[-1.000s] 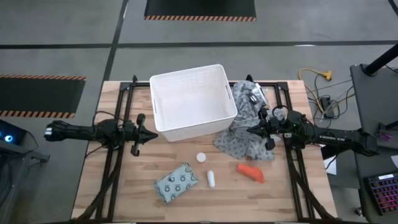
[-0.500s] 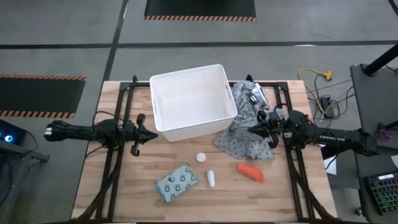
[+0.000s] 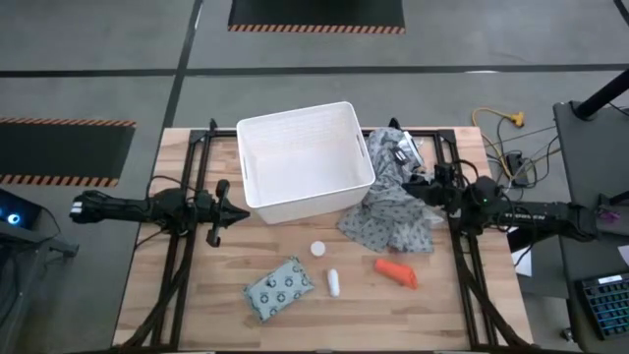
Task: Pick & place medical supplies in basket/bin
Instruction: Put the orange bandage into the white bin
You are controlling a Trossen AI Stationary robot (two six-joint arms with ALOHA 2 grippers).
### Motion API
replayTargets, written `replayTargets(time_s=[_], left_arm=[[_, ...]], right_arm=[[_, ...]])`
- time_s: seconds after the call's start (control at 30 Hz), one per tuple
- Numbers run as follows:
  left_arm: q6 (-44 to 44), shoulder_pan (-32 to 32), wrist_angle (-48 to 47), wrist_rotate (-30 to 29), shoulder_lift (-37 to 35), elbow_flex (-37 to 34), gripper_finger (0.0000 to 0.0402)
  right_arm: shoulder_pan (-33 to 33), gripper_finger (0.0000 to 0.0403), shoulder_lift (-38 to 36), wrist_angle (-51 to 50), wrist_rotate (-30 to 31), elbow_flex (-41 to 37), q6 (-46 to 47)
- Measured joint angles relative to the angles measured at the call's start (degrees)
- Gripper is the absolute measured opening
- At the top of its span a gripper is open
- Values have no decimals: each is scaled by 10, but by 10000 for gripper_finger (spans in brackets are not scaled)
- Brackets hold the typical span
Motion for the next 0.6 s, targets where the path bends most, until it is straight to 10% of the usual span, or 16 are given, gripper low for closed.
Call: replayTargets(time_s=[0.23,0.6], left_arm=[[-10,0,2,0,0,0,0],[-19,0,3,0,0,0,0]], right_arm=[[53,157,39,-62,0,97,-84],[132,216,173,-653,19,385,-230]])
